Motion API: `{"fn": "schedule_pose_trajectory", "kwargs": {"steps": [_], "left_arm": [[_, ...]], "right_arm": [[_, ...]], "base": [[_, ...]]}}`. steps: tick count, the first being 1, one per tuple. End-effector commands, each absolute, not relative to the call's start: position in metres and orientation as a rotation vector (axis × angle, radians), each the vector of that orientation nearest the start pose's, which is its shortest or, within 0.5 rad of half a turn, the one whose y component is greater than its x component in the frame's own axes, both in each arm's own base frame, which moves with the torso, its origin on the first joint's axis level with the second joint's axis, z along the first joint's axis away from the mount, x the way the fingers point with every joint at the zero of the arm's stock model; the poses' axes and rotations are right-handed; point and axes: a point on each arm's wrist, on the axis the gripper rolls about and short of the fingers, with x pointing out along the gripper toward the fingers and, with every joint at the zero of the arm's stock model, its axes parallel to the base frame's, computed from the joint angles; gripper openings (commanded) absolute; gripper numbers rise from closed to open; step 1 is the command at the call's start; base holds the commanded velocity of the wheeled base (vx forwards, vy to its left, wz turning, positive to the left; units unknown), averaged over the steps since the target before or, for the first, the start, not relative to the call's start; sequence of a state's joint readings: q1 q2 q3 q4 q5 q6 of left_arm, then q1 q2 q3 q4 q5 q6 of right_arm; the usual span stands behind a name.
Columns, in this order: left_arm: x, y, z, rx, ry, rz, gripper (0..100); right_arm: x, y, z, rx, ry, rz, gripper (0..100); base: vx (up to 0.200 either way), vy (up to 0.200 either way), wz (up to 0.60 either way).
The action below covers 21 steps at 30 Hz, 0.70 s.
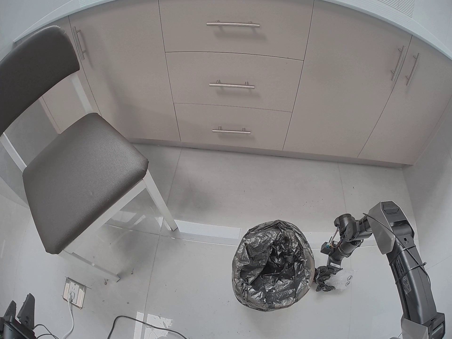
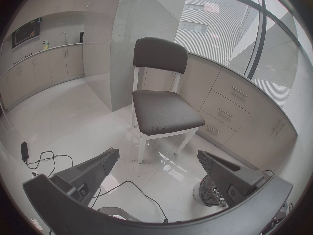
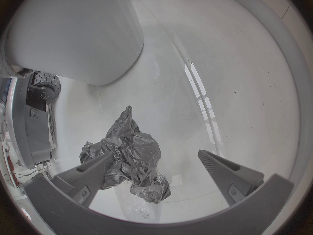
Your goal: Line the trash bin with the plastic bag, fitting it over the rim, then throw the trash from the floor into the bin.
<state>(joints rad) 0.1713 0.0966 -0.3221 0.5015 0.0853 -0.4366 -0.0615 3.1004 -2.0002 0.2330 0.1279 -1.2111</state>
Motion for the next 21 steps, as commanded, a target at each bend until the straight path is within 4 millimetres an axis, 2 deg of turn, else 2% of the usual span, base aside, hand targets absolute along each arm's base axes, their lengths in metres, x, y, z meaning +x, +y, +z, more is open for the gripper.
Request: {"fn": "schedule_pose_trajectory", "kwargs": {"steps": [1, 21], "left_arm": [[-0.046, -0.006, 0.1133, -0.444, 0.219, 0.313, 100], [-0.0442, -0.0057, 0.1107, -0.444, 0.219, 0.313, 100]], "right_arm": [[0.4697, -0.0267, -0.2084, -0.895, 1.101, 0.835, 0], [0.4687, -0.026, -0.2086, -0.865, 1.124, 0.817, 0]], "base": [[0.0, 0.0, 0.0], [0.0, 0.0, 0.0]]}}
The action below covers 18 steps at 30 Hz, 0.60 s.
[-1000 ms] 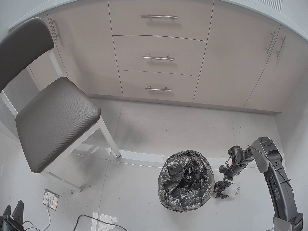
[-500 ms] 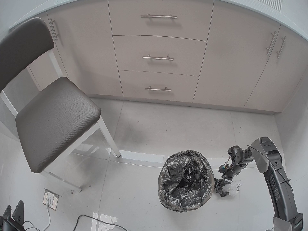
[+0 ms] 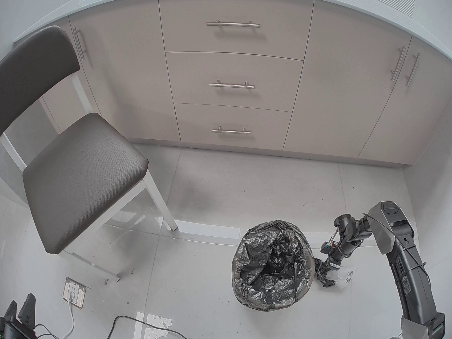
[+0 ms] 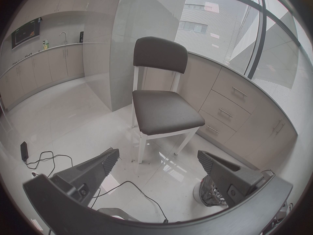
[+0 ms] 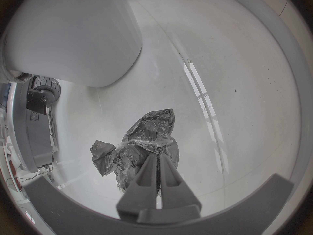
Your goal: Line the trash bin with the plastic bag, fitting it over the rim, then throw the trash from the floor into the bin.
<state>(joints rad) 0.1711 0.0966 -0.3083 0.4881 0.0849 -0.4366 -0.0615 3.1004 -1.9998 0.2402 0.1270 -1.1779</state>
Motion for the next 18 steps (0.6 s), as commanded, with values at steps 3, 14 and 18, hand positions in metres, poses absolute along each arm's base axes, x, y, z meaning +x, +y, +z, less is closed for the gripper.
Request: {"fn": "schedule_pose_trajectory", "kwargs": {"steps": [3, 14, 18], "left_arm": [[-0.042, -0.005, 0.109, -0.443, 0.208, 0.312, 100], [-0.04, -0.004, 0.104, -0.438, 0.212, 0.34, 100], [-0.04, -0.004, 0.104, -0.438, 0.212, 0.341, 100]], "right_arm": [[0.466, -0.026, -0.209, -0.83, 1.159, 0.813, 0], [0.463, -0.01, -0.17, -0.789, 1.305, 0.799, 0], [0.469, -0.006, -0.153, -0.82, 1.282, 0.772, 0]], "base": [[0.0, 0.0, 0.0], [0.0, 0.0, 0.0], [0.0, 0.0, 0.0]]}}
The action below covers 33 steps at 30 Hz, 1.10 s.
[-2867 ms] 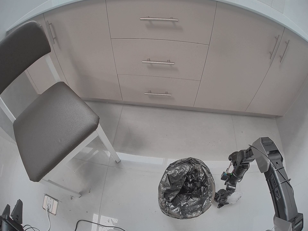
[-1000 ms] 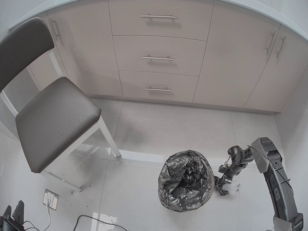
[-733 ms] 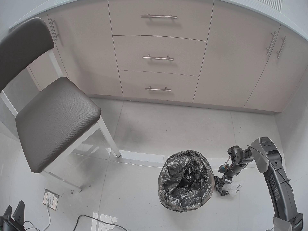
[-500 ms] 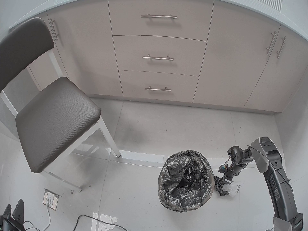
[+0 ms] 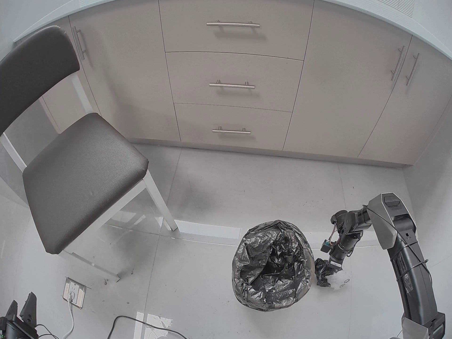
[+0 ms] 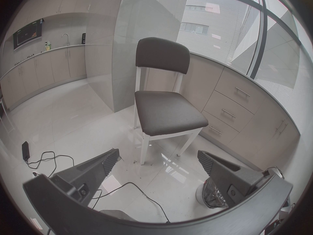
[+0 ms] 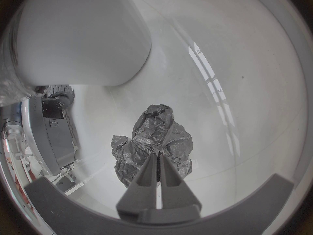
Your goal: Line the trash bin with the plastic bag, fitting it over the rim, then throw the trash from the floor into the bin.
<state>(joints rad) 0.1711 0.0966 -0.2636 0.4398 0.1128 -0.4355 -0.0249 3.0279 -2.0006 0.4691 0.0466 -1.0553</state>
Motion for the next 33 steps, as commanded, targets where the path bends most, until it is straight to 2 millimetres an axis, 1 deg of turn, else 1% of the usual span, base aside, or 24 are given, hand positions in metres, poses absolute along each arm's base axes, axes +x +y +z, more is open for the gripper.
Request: {"fn": "schedule_pose_trajectory", "kwargs": {"steps": [1, 3, 4, 5, 7, 11, 12, 13, 14, 15, 16, 18, 22, 23, 25, 26, 28, 29, 30, 31, 32, 33], "left_arm": [[-0.04, -0.004, 0.104, -0.438, 0.212, 0.341, 100], [-0.04, -0.004, 0.104, -0.439, 0.212, 0.341, 100], [-0.04, -0.004, 0.104, -0.439, 0.212, 0.341, 100], [-0.04, -0.004, 0.104, -0.439, 0.212, 0.341, 100], [-0.04, -0.004, 0.104, -0.439, 0.212, 0.341, 100], [-0.04, -0.004, 0.104, -0.441, 0.213, 0.343, 100], [-0.04, -0.004, 0.104, -0.439, 0.213, 0.343, 100], [-0.04, -0.004, 0.104, -0.439, 0.213, 0.343, 100], [-0.04, -0.004, 0.104, -0.441, 0.213, 0.343, 100], [-0.04, -0.004, 0.104, -0.441, 0.213, 0.343, 100], [-0.04, -0.004, 0.104, -0.44, 0.212, 0.345, 100], [-0.04, -0.004, 0.104, -0.441, 0.213, 0.343, 100], [-0.04, -0.004, 0.104, -0.437, 0.206, 0.375, 100], [-0.04, -0.003, 0.103, -0.435, 0.209, 0.377, 100], [-0.039, -0.003, 0.102, -0.433, 0.212, 0.379, 100], [-0.039, -0.003, 0.102, -0.433, 0.212, 0.379, 100], [-0.039, -0.003, 0.101, -0.433, 0.217, 0.378, 100], [-0.039, -0.003, 0.101, -0.433, 0.217, 0.378, 100], [-0.039, -0.003, 0.101, -0.433, 0.217, 0.378, 100], [-0.039, -0.003, 0.101, -0.434, 0.218, 0.377, 100], [-0.039, -0.003, 0.1, -0.435, 0.22, 0.378, 100], [-0.039, -0.003, 0.099, -0.435, 0.223, 0.378, 100]], "right_arm": [[0.47, -0.006, -0.149, -0.822, 1.278, 0.766, 0], [0.472, -0.006, -0.142, -0.825, 1.268, 0.758, 0], [0.472, -0.006, -0.142, -0.825, 1.268, 0.758, 0], [0.475, -0.005, -0.134, -0.831, 1.254, 0.752, 0], [0.475, -0.005, -0.125, -0.83, 1.257, 0.753, 0], [0.472, -0.005, -0.091, -0.835, 1.297, 0.758, 0], [0.472, -0.005, -0.089, -0.835, 1.3, 0.758, 0], [0.471, -0.006, -0.077, -0.842, 1.305, 0.752, 0], [0.471, -0.006, -0.075, -0.842, 1.304, 0.751, 0], [0.471, -0.006, -0.067, -0.845, 1.299, 0.747, 0], [0.471, -0.006, -0.065, -0.845, 1.3, 0.748, 0], [0.47, -0.006, -0.064, -0.843, 1.304, 0.748, 0], [0.462, -0.008, -0.064, -0.831, 1.394, 0.758, 0], [0.461, -0.01, -0.065, -0.824, 1.423, 0.738, 0], [0.458, -0.01, -0.072, -0.734, 1.499, 0.631, 0], [0.458, -0.01, -0.072, -0.734, 1.499, 0.631, 0], [0.453, -0.013, -0.09, -0.572, 1.585, 0.504, 0], [0.451, -0.014, -0.097, -0.53, 1.607, 0.473, 0], [0.451, -0.014, -0.097, -0.53, 1.607, 0.473, 0], [0.447, -0.014, -0.111, -0.396, 1.654, 0.405, 0], [0.447, -0.014, -0.112, -0.384, 1.655, 0.4, 0], [0.445, -0.012, -0.115, -0.248, 1.678, 0.345, 0]], "base": [[0.0, 0.0, 0.0], [0.0, 0.0, 0.0], [0.0, 0.0, 0.0], [0.0, 0.0, 0.0], [0.0, 0.0, 0.0], [0.0, 0.0, 0.0], [0.0, 0.0, 0.0], [0.0, 0.0, 0.0], [0.0, 0.0, 0.0], [0.0, 0.0, 0.0], [0.0, 0.0, 0.0], [0.0, 0.0, 0.0], [0.0, 0.0, 0.0], [0.0, 0.0, 0.0], [0.0, 0.0, 0.0], [0.0, 0.0, 0.0], [0.0, 0.0, 0.0], [0.0, 0.0, 0.0], [0.0, 0.0, 0.0], [0.0, 0.0, 0.0], [0.0, 0.0, 0.0], [0.0, 0.0, 0.0]]}}
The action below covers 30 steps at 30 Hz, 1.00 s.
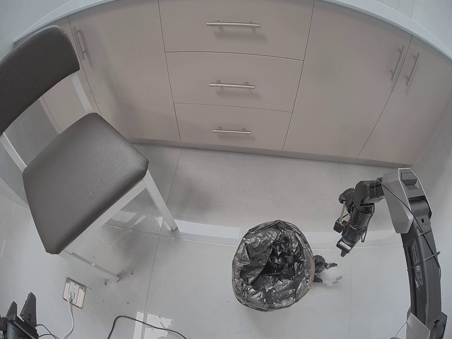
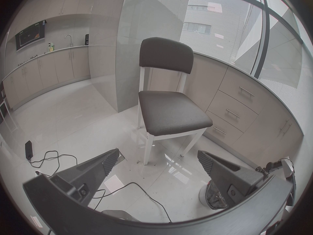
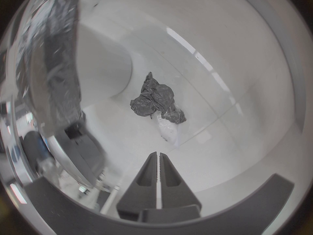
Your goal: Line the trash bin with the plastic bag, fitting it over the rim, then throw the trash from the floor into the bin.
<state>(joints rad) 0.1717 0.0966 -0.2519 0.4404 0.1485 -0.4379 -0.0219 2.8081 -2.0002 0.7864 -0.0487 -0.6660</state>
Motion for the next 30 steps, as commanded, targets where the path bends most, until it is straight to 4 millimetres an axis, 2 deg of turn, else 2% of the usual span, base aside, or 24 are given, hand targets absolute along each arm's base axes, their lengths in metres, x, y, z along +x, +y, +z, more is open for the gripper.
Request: {"fn": "schedule_pose_trajectory", "kwargs": {"steps": [1, 2, 3, 6, 9, 13, 15, 19, 21, 22, 24, 26, 27, 30], "left_arm": [[-0.038, -0.003, 0.099, -0.435, 0.22, 0.378, 100], [-0.038, -0.003, 0.099, -0.435, 0.217, 0.377, 100], [-0.038, -0.003, 0.099, -0.435, 0.212, 0.376, 100], [-0.036, -0.003, 0.099, -0.435, 0.198, 0.373, 100], [-0.036, -0.003, 0.098, -0.437, 0.194, 0.373, 100], [-0.036, -0.003, 0.099, -0.438, 0.192, 0.372, 100], [-0.036, -0.003, 0.099, -0.443, 0.189, 0.373, 100], [-0.036, -0.003, 0.099, -0.443, 0.189, 0.373, 100], [-0.035, -0.003, 0.098, -0.443, 0.191, 0.373, 100], [-0.036, -0.003, 0.099, -0.444, 0.189, 0.373, 100], [-0.036, -0.003, 0.099, -0.444, 0.189, 0.373, 100], [-0.036, -0.003, 0.099, -0.444, 0.189, 0.373, 100], [-0.036, -0.003, 0.098, -0.444, 0.19, 0.375, 100], [-0.036, -0.003, 0.099, -0.444, 0.189, 0.373, 100]], "right_arm": [[0.444, -0.009, -0.117, -0.133, 1.686, 0.301, 0], [0.444, -0.009, -0.118, -0.086, 1.692, 0.283, 0], [0.443, -0.005, -0.122, 0.073, 1.707, 0.216, 0], [0.439, 0.0, -0.138, 0.316, 1.761, 0.024, 0], [0.432, 0.007, -0.151, 0.425, 1.824, -0.144, 0], [0.417, 0.009, -0.162, 0.321, 1.947, -0.205, 0], [0.41, 0.006, -0.163, 0.163, 2.015, -0.165, 0], [0.408, 0.004, -0.162, 0.128, 2.03, -0.17, 0], [0.408, 0.005, -0.167, 0.093, 2.017, -0.196, 0], [0.406, 0.005, -0.184, 0.024, 1.99, -0.271, 0], [0.408, 0.008, -0.198, 0.001, 1.925, -0.357, 0], [0.408, 0.008, -0.198, 0.001, 1.925, -0.357, 0], [0.411, 0.012, -0.205, 0.005, 1.86, -0.406, 0], [0.417, 0.015, -0.207, -0.016, 1.781, -0.45, 0]], "base": [[0.0, 0.0, 0.0], [0.0, 0.0, 0.0], [0.0, 0.0, 0.0], [0.0, 0.0, 0.0], [0.0, 0.0, 0.0], [0.0, 0.0, 0.0], [0.0, 0.0, 0.0], [0.0, 0.0, 0.0], [0.0, 0.0, 0.0], [0.0, 0.0, 0.0], [0.0, 0.0, 0.0], [0.0, 0.0, 0.0], [0.0, 0.0, 0.0], [0.0, 0.0, 0.0]]}}
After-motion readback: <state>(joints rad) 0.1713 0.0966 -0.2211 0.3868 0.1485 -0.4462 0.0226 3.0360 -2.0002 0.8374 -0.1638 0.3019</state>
